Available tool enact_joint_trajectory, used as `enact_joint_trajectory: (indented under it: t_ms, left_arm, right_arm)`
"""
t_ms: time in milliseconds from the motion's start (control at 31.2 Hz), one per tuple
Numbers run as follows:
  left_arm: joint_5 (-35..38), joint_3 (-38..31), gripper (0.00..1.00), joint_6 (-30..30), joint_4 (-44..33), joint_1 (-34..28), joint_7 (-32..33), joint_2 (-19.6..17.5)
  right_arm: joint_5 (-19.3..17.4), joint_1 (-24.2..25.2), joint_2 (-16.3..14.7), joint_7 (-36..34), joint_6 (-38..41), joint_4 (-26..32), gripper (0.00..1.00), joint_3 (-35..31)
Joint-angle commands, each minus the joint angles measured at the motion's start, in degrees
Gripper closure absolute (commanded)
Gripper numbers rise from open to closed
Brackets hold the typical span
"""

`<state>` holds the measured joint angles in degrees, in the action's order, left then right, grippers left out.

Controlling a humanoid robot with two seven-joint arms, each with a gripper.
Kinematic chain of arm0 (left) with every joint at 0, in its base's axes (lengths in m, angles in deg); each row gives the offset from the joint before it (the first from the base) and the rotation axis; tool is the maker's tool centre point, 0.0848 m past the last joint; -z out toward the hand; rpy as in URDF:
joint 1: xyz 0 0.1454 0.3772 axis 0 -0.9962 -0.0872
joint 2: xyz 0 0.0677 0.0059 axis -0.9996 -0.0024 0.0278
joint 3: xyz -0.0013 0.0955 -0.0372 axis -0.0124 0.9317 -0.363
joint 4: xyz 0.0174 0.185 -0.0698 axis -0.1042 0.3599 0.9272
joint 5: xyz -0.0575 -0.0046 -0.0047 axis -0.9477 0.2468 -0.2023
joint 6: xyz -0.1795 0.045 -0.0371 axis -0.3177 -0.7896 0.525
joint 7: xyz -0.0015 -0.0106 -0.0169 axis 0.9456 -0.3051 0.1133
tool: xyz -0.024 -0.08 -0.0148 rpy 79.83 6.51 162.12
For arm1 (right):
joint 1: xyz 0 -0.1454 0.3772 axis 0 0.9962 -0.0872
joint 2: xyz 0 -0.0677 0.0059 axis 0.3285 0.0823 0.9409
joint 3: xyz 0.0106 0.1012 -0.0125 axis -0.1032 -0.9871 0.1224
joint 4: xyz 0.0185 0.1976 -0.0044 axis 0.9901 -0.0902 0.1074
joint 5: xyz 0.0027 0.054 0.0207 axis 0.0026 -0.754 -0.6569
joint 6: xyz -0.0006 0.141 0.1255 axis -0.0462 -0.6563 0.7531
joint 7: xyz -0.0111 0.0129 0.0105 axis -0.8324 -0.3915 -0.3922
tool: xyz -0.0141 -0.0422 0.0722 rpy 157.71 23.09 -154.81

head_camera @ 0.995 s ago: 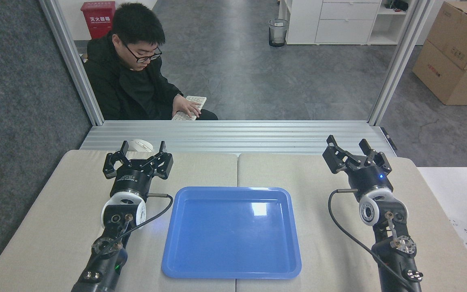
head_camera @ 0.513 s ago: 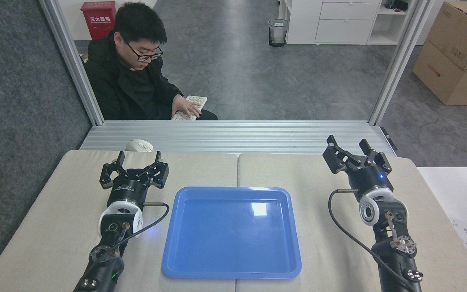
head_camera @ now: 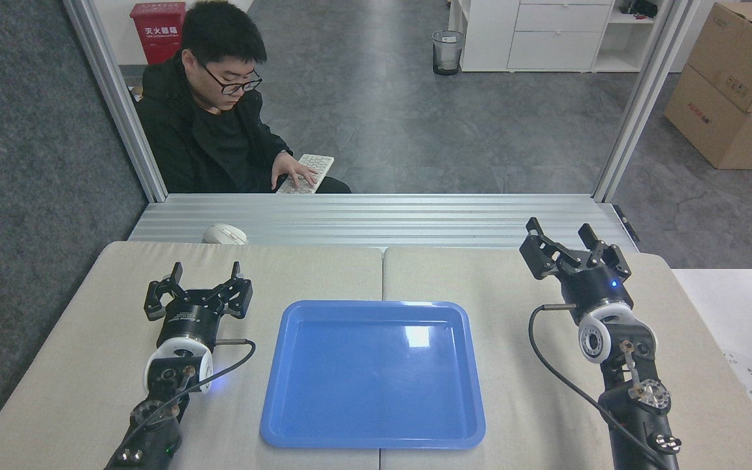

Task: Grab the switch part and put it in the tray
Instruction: 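Lower the open left gripper toward the small switch part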

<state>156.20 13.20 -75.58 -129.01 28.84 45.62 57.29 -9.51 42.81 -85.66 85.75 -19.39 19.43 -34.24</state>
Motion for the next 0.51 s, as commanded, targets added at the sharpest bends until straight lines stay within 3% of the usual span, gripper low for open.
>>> enact_joint_trajectory:
  t_ms: [0,481]
  left_arm:
    - [-0.21,0.11,0.0,-0.14,16.76,0.88,-2.17,-2.47]
    - [-0.12,0.55,0.0,-0.32,22.13,0.97,-3.67,-2.47]
  right_arm:
    - [-0.02,0.06,0.0,0.02,0.04,0.0,0.0,0.06]
    - [-0.02,-0.03,0.0,0.02,0.04,0.0,0.0,0.06]
